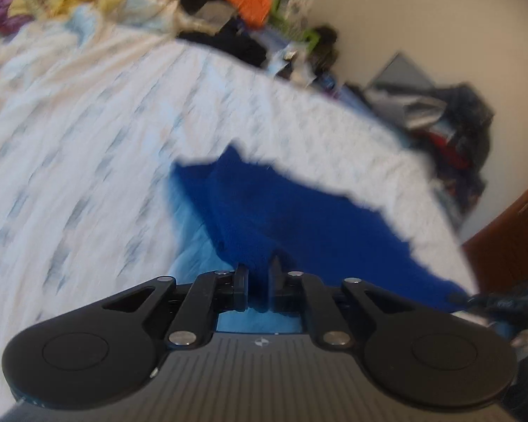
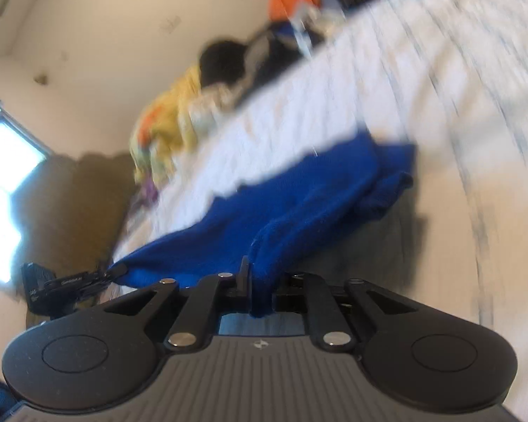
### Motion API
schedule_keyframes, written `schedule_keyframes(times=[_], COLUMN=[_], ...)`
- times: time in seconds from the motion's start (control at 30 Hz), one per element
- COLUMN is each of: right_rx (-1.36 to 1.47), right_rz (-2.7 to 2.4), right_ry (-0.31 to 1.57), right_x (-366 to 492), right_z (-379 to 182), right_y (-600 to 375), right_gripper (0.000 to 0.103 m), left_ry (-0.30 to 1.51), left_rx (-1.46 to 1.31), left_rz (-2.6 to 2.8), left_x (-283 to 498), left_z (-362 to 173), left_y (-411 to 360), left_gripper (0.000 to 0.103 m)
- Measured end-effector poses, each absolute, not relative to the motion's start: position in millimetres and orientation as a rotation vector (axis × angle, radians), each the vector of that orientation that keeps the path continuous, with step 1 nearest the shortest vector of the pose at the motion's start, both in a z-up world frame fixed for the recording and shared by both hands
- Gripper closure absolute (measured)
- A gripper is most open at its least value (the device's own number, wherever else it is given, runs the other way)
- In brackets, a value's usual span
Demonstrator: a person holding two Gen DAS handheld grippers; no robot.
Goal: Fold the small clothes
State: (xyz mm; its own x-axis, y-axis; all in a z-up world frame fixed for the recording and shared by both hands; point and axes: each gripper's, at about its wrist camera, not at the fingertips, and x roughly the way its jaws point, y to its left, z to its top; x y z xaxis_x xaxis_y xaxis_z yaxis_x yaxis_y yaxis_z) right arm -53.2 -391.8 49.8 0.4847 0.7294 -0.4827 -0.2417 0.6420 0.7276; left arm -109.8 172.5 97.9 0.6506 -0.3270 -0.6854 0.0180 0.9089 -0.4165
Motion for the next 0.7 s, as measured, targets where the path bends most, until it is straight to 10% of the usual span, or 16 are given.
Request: schedule_keyframes(times=[0.1, 0.17, 0.23, 0.3, 0.53, 0.63, 0.7], right_rx=[0.597, 0.608, 0.627, 0.593, 0.273, 0.197, 0.212], right_rz=[0.502, 0.415, 0.409, 0.429, 0.364, 0.332, 0.376], right_ry=[0.898, 0.861, 0.774, 0.714, 0.823, 0.831, 0.801], right_x=[-69.6, -59.1, -39.0, -10.0, 109.8, 123.2, 119.1], right_z=[30.0, 35.0, 49.9, 60.5, 32.1, 7.9, 15.0], right_y=[-394.4, -403.1, -409.1, -402.2, -323.8, -308.8, -307.5], right_gripper=[0.057, 0.056, 0.048, 0.042, 0.042, 0.095, 0.094], left_ry=[0.866, 0.783, 0.686, 0.631, 0.823, 0.772, 0.706], left_rx=[-0.412, -0.408, -0.334, -0.311, -0.122, 0.048, 0.048], left_rz=[-0.01, 0.017, 0.019, 0.013, -0.012, 0.001, 0.013], left_x=[-114.4, -102.8, -82.0, -50.5, 96.4, 102.2, 92.8], left_z=[73.8, 87.7, 106.9, 113.4, 56.6, 41.4, 49.2], left_y=[196.1, 201.9, 188.7, 172.4, 93.2, 69.8, 66.9], left_gripper=[0.082, 0.081, 0.029, 0.001, 0.052, 0.093, 0.094])
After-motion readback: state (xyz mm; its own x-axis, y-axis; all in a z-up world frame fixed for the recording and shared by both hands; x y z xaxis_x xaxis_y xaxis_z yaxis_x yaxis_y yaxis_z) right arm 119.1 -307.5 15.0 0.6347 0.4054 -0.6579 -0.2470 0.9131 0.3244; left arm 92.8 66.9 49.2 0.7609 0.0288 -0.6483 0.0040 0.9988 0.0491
